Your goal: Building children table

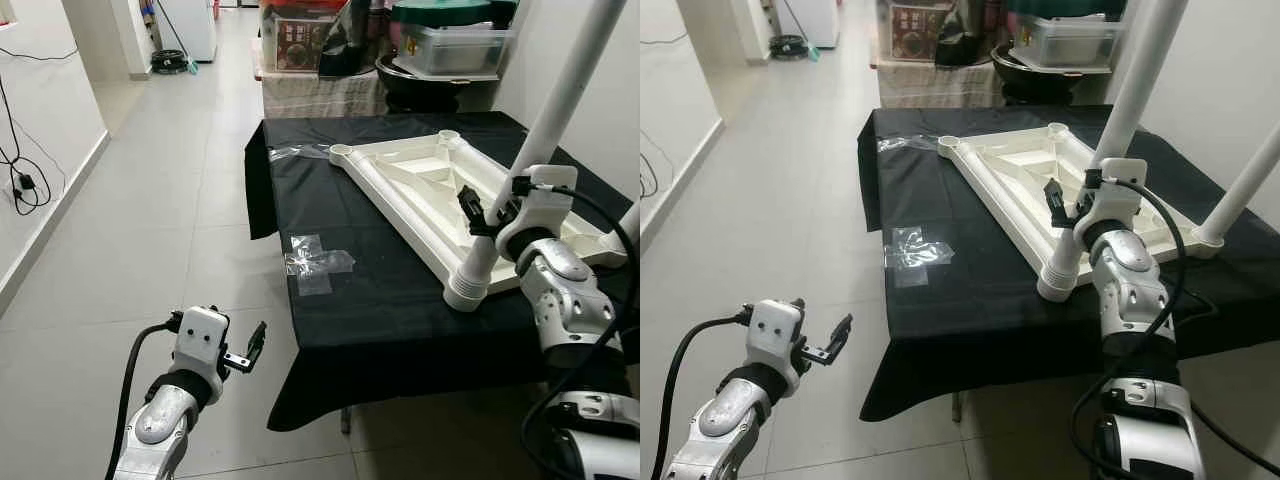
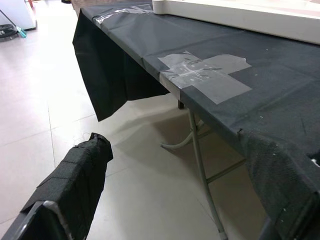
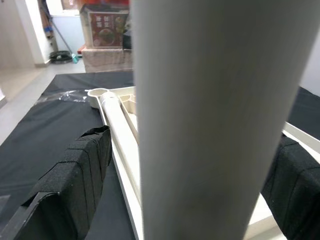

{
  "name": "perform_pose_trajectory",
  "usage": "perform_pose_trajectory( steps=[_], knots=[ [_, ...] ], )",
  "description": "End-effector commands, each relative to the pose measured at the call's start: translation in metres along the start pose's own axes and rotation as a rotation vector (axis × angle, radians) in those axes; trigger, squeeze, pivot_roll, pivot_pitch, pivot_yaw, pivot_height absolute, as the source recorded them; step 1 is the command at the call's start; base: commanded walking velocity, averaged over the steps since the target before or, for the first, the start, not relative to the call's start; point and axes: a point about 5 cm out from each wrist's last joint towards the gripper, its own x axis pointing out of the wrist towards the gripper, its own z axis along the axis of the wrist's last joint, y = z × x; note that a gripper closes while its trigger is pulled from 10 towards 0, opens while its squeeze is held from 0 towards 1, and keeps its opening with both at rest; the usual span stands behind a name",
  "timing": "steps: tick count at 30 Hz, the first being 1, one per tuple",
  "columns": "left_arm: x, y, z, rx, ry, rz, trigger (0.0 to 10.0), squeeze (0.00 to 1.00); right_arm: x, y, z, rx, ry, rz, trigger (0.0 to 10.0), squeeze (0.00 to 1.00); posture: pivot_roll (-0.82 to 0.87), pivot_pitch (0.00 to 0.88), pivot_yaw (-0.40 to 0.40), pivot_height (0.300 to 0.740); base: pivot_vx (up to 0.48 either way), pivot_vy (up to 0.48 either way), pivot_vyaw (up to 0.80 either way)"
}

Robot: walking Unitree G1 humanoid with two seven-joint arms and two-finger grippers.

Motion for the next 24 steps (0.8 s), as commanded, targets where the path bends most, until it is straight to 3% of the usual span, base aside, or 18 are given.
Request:
perform_pose_trajectory(
  steps=[1,24],
  knots=[
    [-0.0016,0.0010,-0.0013,0.004,0.012,-0.007,10.0,0.00,0.0027,-0.0026,0.0069,-0.015,-0.023,0.020,10.0,0.00,0.08,0.000,-0.044,0.740,0.000,0.000,0.00],
    [-0.0009,0.0008,-0.0005,0.006,0.009,-0.018,10.0,0.00,0.0070,-0.0096,0.0078,-0.031,-0.014,0.134,10.0,0.00,0.08,0.000,-0.037,0.740,0.000,0.000,0.00]
  ],
)
